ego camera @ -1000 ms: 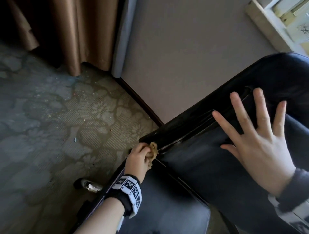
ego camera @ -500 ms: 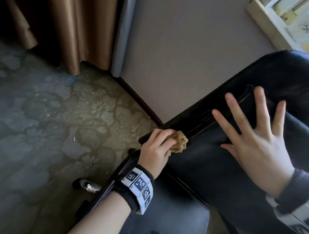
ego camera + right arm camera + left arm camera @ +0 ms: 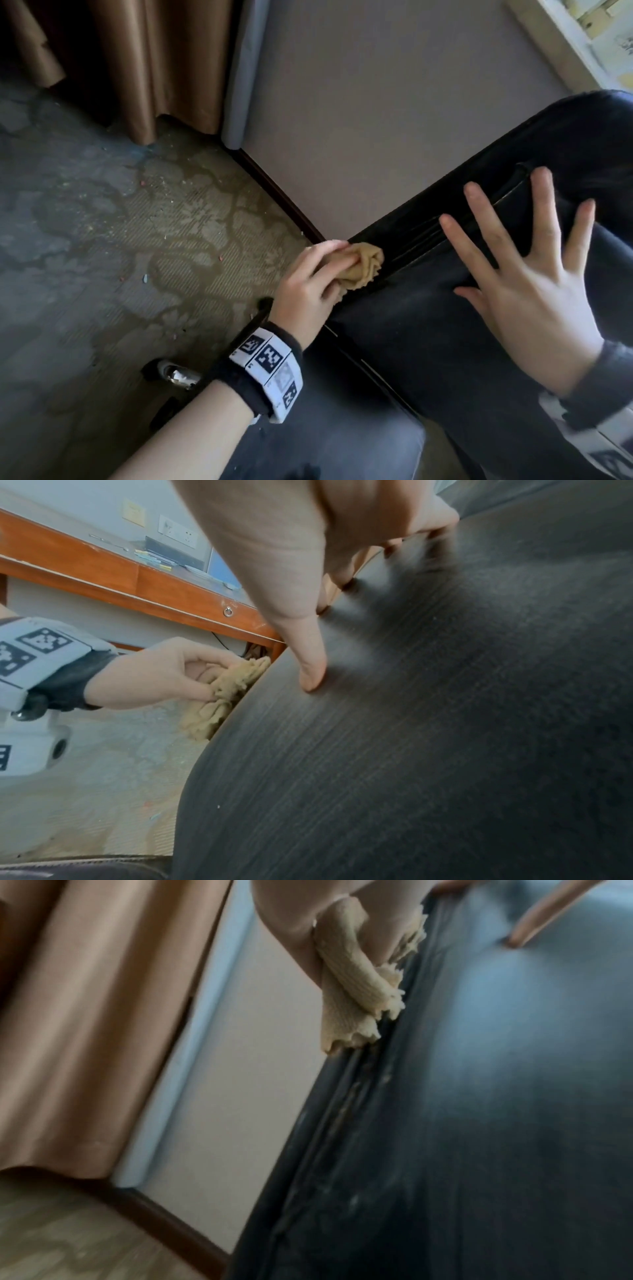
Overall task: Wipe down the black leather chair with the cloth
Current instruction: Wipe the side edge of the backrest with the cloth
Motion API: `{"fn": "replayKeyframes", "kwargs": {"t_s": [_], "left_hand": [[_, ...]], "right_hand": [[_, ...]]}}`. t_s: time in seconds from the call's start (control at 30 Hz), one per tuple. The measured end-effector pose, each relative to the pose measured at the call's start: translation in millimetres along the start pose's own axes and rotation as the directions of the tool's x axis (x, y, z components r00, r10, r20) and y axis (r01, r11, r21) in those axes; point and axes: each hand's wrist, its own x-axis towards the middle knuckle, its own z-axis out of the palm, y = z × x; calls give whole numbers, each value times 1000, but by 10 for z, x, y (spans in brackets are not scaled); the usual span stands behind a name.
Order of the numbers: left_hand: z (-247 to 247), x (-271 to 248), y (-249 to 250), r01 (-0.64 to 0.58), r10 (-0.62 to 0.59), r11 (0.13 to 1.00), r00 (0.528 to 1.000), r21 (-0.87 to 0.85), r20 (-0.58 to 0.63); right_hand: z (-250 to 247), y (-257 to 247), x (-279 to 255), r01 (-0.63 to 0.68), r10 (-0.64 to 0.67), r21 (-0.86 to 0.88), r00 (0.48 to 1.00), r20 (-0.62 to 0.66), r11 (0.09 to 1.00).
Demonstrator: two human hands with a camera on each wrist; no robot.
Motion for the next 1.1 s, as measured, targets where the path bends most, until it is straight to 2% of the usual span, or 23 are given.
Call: {"fn": "replayKeyframes", "kwargs": {"t_s": [0.07, 0.13, 0.2, 0.27, 0.33, 0.37, 0.4, 0.43, 0.5, 0.57, 0.6, 0.67, 0.73, 0.8, 0.93, 1.0, 1.1], "left_hand": [[114, -27, 52, -77, 77, 997, 997, -16, -3], [169, -162, -51, -65, 65, 998, 998, 3, -12], [167, -326, -232, -21, 19, 998, 999, 51, 33], [147, -515, -466, 24, -53, 988, 981, 152, 188], [126, -750, -708, 84, -176, 963, 916, 255, 361], [123, -874, -822, 137, -237, 956, 882, 260, 408], [97, -959, -880, 234, -309, 946, 862, 226, 401], [77, -977, -893, 330, -380, 923, 862, 196, 335], [29, -854, -763, 443, -459, 885, 881, 140, 114], [-14, -517, -425, 392, -391, 920, 920, 8, -35], [-13, -350, -236, 321, -325, 945, 945, -65, -49], [13, -97, 62, 184, -187, 971, 982, -156, -5], [22, -1, 190, 129, -116, 977, 989, -172, 87], [14, 19, 195, 67, -49, 989, 989, -132, 137], [14, -2, 21, -97, 94, 995, 983, 12, 157], [34, -66, -162, -111, 94, 991, 977, 78, 190], [10, -356, -568, -69, 13, 979, 960, 192, 280]], "right_hand": [[5, 6, 8, 4, -4, 7, 1000, -3, 1000], [15, 4, 9, 10, -10, 6, 1000, -4, 1000], [23, -5, 10, 13, -13, 5, 1000, -6, 1000], [27, -2, 8, 10, -10, 4, 1000, -9, 1000], [24, 2, 3, 6, -6, 5, 1000, -11, 1000], [22, -3, -2, 6, -6, 7, 1000, -13, 1000], [27, -9, 0, 8, -8, 10, 1000, -19, 1000], [38, -4, 8, 9, -9, 11, 1000, -24, 1000], [58, -6, 12, 16, -16, 8, 1000, -26, 1000], [51, -12, 9, 8, -7, 19, 1000, -28, 1000], [44, -14, 4, 3, -2, 25, 1000, -27, 1000], [34, -15, -5, 4, -4, 32, 1000, -25, 999], [31, -8, -1, 7, -5, 51, 999, -32, 999], [32, -5, -1, 11, -8, 55, 999, -45, 998], [32, -19, 6, 9, -5, 62, 998, -56, 998], [31, -11, 4, 6, -3, 60, 999, -45, 998], [18, -17, 3, 1, 2, 70, 999, -38, 998]]}}
